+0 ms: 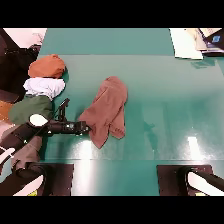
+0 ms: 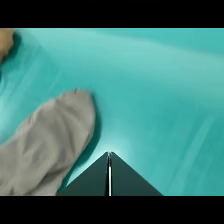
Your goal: Fold the shirts.
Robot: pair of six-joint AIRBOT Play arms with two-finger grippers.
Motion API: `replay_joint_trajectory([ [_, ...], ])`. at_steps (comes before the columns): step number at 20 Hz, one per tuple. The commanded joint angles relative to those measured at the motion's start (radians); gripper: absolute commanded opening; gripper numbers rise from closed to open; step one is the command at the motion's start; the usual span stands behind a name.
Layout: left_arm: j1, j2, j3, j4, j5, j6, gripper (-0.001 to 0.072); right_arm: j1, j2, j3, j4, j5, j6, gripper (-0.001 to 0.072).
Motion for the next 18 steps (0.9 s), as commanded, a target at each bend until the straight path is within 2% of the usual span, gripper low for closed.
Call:
replay_joint_trajectory([
  [1, 0.009, 0.001, 0.174, 0.054, -0.153, 0.016, 0.0023, 0.023, 0.047, -0.206, -0.001, 0.032, 0.006, 0.0013],
  [2, 0.026, 0.001, 0.248, 0.073, -0.197, 0.017, 0.0023, 0.036, 0.063, -0.304, 0.000, 0.019, 0.006, 0.0014],
  [3, 0.046, 0.001, 0.325, 0.086, -0.235, 0.017, 0.0023, 0.061, 0.075, -0.420, 0.002, -0.003, 0.006, 0.0097],
  [4, 0.063, 0.001, 0.388, 0.091, -0.253, 0.017, 0.0023, 0.092, 0.079, -0.527, 0.002, -0.039, 0.006, 0.0332],
  [5, 0.072, 0.001, 0.447, 0.100, -0.254, 0.016, 0.0024, 0.133, 0.073, -0.639, 0.015, -0.086, 0.006, 0.0514],
  [7, 0.077, 0.001, 0.522, 0.118, -0.245, 0.016, 0.0023, 0.227, 0.027, -0.820, 0.106, -0.199, 0.001, 0.0508],
  [8, 0.077, 0.001, 0.539, 0.122, -0.241, 0.016, 0.0023, 0.281, -0.008, -0.880, 0.155, -0.263, -0.016, 0.0471],
  [9, 0.077, 0.001, 0.544, 0.125, -0.241, 0.015, 0.0023, 0.344, -0.051, -0.921, 0.207, -0.332, -0.048, 0.0443],
  [12, 0.077, 0.001, 0.543, 0.188, -0.249, -0.007, 0.0024, 0.505, -0.176, -0.934, 0.314, -0.488, -0.097, 0.0443],
  [16, 0.077, 0.001, 0.543, 0.233, -0.250, -0.021, 0.0024, 0.638, -0.339, -0.807, 0.311, -0.495, -0.097, 0.0442],
  [18, 0.077, 0.001, 0.543, 0.234, -0.251, -0.021, 0.0024, 0.658, -0.393, -0.742, 0.302, -0.497, -0.097, 0.0390],
])
